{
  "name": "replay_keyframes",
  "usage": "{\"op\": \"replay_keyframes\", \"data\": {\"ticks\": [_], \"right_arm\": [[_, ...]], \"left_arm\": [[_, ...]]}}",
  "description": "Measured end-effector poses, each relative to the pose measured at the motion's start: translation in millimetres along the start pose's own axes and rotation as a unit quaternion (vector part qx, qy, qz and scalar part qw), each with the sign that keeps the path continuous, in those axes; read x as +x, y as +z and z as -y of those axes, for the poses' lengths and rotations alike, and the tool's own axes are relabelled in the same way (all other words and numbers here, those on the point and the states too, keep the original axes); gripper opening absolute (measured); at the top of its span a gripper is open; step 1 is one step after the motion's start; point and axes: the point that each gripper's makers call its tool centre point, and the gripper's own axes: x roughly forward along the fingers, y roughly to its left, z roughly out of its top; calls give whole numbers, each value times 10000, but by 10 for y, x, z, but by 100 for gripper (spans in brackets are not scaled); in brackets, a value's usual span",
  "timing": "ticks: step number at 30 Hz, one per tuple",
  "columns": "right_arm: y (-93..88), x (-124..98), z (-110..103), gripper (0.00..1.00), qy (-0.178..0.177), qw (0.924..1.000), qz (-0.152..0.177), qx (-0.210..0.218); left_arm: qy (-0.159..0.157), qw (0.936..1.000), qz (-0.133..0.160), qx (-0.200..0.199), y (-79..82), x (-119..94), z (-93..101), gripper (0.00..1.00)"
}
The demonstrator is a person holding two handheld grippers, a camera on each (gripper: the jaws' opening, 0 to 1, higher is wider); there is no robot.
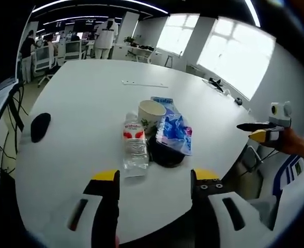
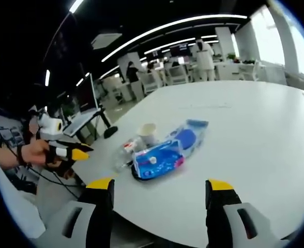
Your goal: Arrange the tabletop items into an orderly group along one side of the table until the central work area is clear of visible clutter.
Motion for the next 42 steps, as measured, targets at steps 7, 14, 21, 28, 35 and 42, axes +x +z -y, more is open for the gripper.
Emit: {"op": "replay_keyframes", "data": {"ticks": [7,14,21,28,35,42], "right_arm": [[4,-6,10,72,-10,10000,12,-7],[-20,-5,-3,73,13,10000,-28,-13],[-17,17,-42,73,101,9999,-33,-39],[-50,33,-37,72,123,9999,-82,-10],[-90,51,-51,73,134,9998,-142,-7],[-129,43,-78,73,188,9996,-190,7]], "left_arm": [[-41,10000,-66,22,-45,37,10,55],[-43,10000,-78,28,-3,66,-5,55],[-10,9999,-12,-154,118,115,-78,53],[54,9999,-135,-51,236,212,-137,53],[234,9991,-273,-242,340,402,-283,52],[345,9950,-624,-697,284,605,-408,50]]}}
